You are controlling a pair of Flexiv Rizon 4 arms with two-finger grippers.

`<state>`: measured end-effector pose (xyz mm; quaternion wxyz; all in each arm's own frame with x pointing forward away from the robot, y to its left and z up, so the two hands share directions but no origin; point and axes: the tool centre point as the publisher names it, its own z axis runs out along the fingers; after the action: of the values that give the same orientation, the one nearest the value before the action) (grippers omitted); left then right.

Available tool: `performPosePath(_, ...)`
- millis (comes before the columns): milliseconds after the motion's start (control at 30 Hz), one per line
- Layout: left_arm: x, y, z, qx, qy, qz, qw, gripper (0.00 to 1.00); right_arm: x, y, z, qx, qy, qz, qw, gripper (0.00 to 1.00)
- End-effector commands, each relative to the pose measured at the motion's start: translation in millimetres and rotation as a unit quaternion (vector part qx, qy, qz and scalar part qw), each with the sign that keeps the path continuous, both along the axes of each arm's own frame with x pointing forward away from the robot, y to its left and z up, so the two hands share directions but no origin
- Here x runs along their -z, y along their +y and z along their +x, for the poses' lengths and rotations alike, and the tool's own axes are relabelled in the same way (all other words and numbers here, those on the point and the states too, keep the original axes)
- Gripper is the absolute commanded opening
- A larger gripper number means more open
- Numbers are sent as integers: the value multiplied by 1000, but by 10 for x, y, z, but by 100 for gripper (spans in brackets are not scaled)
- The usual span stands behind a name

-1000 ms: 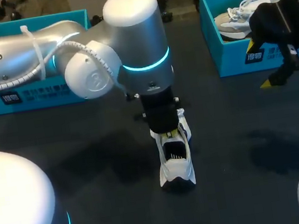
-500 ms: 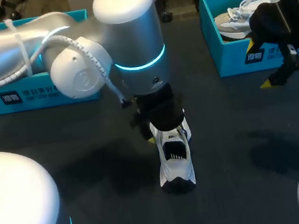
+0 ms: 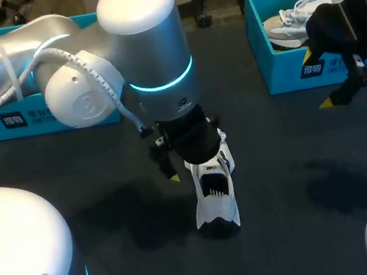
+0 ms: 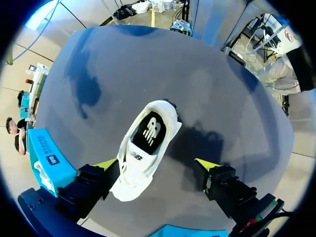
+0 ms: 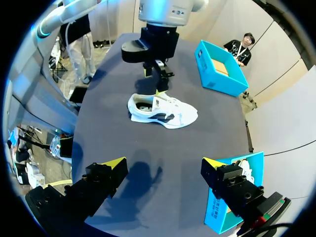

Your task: Take the shoe out of the shoebox, open the shoe tongue, remove and reinsert the insole, then place the shoe into the shoebox

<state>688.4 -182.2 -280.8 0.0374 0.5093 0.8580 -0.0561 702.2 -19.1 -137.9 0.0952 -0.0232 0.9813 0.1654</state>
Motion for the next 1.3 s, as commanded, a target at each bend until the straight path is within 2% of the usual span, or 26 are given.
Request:
performPosePath(33, 14, 32, -25, -73, 15, -22, 997, 100, 5, 16, 23, 0, 2, -2, 1000, 100)
performPosePath(133, 16, 54, -51, -147, 31, -35, 988, 100, 5, 16, 23, 0, 2, -2, 1000, 100)
performPosePath(200, 11, 90, -75, -182, 18, -43, 982, 100, 5, 16, 23, 0, 2, -2, 1000, 100)
performPosePath(300, 13, 121, -110, -244, 23, -32, 969, 100, 5, 16, 23, 0, 2, -2, 1000, 100)
performPosePath(333, 21, 131, -137, -259, 2, -28, 966, 100, 5, 16, 23, 0, 2, -2, 1000, 100)
performPosePath(467, 22, 156, -225, -303, 3, -24, 953, 100, 5, 16, 23, 0, 2, -2, 1000, 100)
performPosePath(500, 44, 165, -263, -348, 9, -16, 937, 100, 5, 16, 23, 0, 2, -2, 1000, 100)
performPosePath(533, 57, 163, -293, -362, 9, -13, 932, 100, 5, 16, 23, 0, 2, -2, 1000, 100)
performPosePath(800, 163, 76, -504, -419, 3, -4, 908, 100, 5, 16, 23, 0, 2, -2, 1000, 100)
performPosePath(1000, 267, -60, -619, -430, 14, -11, 903, 100, 5, 16, 23, 0, 2, -2, 1000, 100)
performPosePath(1300, 535, -261, -663, -472, 21, -18, 881, 100, 5, 16, 23, 0, 2, -2, 1000, 100)
